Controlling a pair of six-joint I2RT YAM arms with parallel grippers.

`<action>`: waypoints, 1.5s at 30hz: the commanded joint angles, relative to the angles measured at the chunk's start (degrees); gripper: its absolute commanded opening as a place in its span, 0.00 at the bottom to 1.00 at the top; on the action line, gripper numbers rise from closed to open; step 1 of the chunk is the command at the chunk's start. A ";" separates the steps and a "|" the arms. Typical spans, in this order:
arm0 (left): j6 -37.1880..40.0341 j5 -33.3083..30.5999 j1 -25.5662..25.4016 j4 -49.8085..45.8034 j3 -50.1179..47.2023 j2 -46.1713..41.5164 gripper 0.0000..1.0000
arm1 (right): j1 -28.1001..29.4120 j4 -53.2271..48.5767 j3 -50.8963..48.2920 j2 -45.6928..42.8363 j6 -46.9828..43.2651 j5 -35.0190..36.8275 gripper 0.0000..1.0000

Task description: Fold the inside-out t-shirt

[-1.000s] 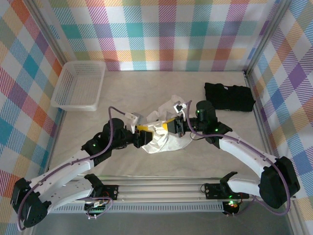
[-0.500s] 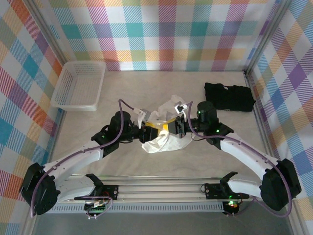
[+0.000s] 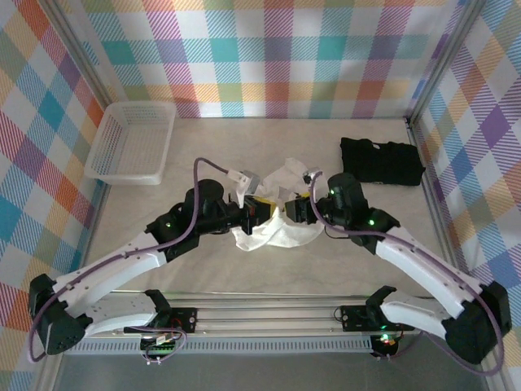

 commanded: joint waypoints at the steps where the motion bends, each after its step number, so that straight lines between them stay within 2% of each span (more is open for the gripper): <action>1: -3.00 -13.74 -2.72 -12.23 6.03 2.30 0.00 | 1.64 3.70 -4.66 -5.56 -5.79 -0.81 0.60; 6: -3.02 -12.92 -4.24 -14.62 10.41 5.80 0.00 | 4.72 14.87 -10.01 -6.42 -7.74 -8.25 0.66; 9: -2.77 -11.27 -4.24 -13.22 9.79 5.08 0.00 | 4.91 19.85 -10.75 -3.68 -6.94 -7.60 0.69; 12: -2.62 -10.11 -4.24 -11.74 8.74 3.92 0.00 | 4.91 21.90 -8.38 1.43 -5.95 -7.30 0.68; 13: -2.66 -10.36 -4.24 -11.78 8.45 3.56 0.00 | 4.91 21.92 -7.35 3.25 -5.62 -6.82 0.62; 14: -2.64 -10.60 -4.16 -11.37 7.97 2.94 0.00 | 4.87 21.33 -6.49 4.56 -5.15 -5.96 0.52; 16: -2.65 -13.80 -3.71 -10.58 6.34 1.12 0.00 | 4.91 20.09 -5.50 5.72 -5.92 -7.33 0.15; 18: -2.57 -20.16 -2.08 -12.50 5.48 -0.18 0.00 | 4.82 21.38 -6.43 4.39 -7.25 -12.47 0.00; 20: -1.66 -26.22 0.85 -14.30 4.28 -0.42 0.00 | 4.58 24.22 -7.91 2.73 -7.71 -19.22 0.00; 21: -0.97 -26.33 2.58 -14.53 3.65 -0.11 0.00 | 4.52 26.32 -8.54 2.40 -6.96 -22.08 0.00; 23: 0.43 -25.56 4.61 -14.95 3.30 1.18 0.07 | 4.28 30.45 -9.14 2.96 -4.59 -25.32 0.00; 26: 1.62 -24.66 4.83 -16.51 3.11 1.89 0.21 | 3.53 35.01 -9.12 4.98 -0.40 -25.59 0.00; 29: 1.56 -20.69 4.89 -14.98 -0.17 -0.88 0.32 | 2.42 38.29 -9.41 6.39 2.30 -26.06 0.00; 33: 1.79 -13.33 4.90 -12.07 -4.02 -3.50 0.38 | 2.01 36.52 -8.76 6.89 0.32 -26.69 0.00; 35: 2.33 -11.97 4.89 -11.76 -4.34 -3.04 0.40 | 1.77 35.51 -8.95 6.54 -0.76 -26.75 0.00; 45: 1.57 -18.68 6.07 -17.42 0.95 7.04 0.53 | 1.39 34.09 -10.46 4.17 -2.24 -26.89 0.00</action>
